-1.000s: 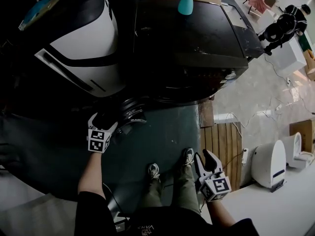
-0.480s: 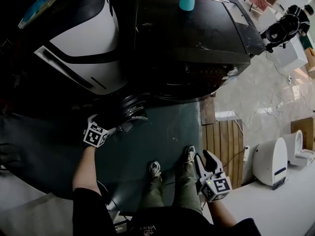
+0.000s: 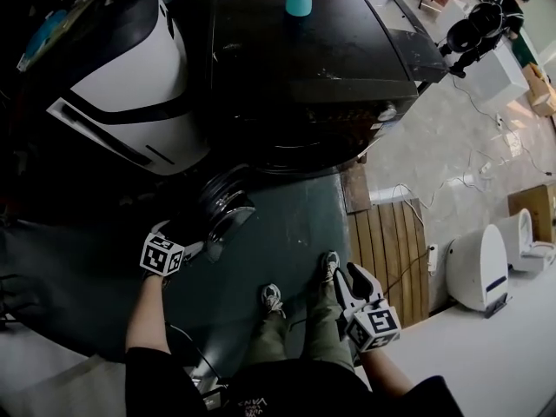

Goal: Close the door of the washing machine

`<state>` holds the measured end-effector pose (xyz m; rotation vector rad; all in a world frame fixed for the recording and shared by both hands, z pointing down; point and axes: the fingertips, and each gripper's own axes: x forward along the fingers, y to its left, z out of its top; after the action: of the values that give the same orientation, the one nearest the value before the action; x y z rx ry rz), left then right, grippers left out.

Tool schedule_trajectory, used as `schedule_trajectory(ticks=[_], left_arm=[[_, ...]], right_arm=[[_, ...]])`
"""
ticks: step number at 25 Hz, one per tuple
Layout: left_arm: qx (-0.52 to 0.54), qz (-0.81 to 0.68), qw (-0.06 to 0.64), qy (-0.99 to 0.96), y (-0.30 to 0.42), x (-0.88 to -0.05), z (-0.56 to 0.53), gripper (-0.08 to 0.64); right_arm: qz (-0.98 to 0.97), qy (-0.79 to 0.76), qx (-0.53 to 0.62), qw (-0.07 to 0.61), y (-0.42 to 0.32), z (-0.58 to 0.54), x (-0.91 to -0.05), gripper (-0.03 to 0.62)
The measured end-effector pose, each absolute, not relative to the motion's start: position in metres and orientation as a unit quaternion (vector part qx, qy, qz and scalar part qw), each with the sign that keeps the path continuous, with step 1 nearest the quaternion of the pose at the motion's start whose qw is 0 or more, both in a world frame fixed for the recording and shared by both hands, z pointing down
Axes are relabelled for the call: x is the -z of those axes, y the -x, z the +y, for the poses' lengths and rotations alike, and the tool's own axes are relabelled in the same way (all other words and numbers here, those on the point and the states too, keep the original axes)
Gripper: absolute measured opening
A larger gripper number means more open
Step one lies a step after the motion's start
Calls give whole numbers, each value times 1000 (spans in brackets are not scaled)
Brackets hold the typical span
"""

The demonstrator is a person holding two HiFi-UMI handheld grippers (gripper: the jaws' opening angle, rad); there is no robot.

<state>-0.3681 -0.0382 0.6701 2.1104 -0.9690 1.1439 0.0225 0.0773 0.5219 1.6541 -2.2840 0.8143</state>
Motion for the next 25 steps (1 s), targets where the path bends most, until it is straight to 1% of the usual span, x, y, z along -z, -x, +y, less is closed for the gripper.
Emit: schedule_trajectory(ticks=[5,12,16,25], left_arm=[[-402,-315,296,-807,328,-667,-1,466],[-341,-286,331,-832,258,-660,36,463],[-311,-266,351,-842,214,-656,46,463],[-288,-223,372,-854,121,-653,51,463]], right_arm=[[-770,-564,-286,86,-22,81,-523,118],[-755,-583,-293,69,-38,90,-526,115],[-742,-597,-297,64,-55,93,-528,114],[-722,-617,-308,58,-96,90,-529,112]])
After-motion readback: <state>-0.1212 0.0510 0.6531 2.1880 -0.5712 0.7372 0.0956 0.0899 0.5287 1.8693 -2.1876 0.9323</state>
